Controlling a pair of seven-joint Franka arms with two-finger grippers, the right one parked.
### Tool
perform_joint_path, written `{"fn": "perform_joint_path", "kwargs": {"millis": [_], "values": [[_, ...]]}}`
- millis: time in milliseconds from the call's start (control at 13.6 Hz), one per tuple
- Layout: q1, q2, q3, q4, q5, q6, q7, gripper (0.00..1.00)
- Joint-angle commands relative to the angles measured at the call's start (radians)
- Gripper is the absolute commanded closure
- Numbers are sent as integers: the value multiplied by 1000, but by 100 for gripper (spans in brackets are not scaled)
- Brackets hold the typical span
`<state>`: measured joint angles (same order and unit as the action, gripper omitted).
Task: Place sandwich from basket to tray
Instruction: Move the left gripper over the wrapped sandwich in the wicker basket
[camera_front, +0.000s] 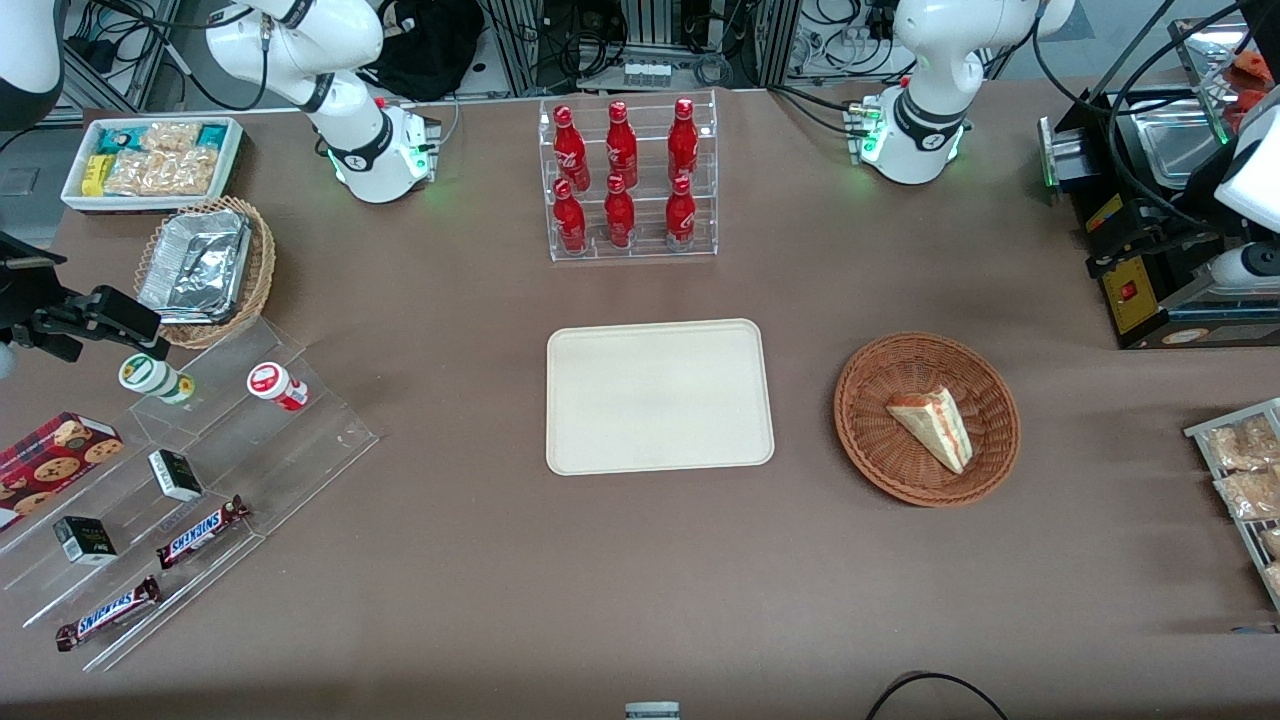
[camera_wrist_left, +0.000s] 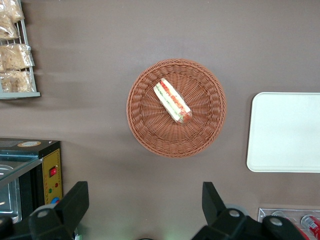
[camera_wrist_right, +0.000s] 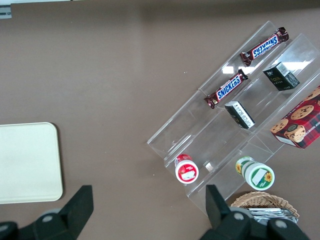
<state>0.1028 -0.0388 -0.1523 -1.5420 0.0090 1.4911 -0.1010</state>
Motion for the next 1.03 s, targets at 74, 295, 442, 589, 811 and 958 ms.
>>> {"fn": "perform_joint_path", "kwargs": {"millis": [74, 295, 442, 589, 811, 958], "values": [[-12, 0, 2, -4, 16, -12, 9, 0], [-12, 83, 2, -20, 17, 18, 1, 0], [-14, 131, 2, -73, 20, 75, -3, 0], [-15, 117, 0, -233, 20, 261, -55, 0], [-17, 100, -7, -444, 17, 539, -242, 0], [-18, 105, -27, -562, 17, 715, -444, 0]]}}
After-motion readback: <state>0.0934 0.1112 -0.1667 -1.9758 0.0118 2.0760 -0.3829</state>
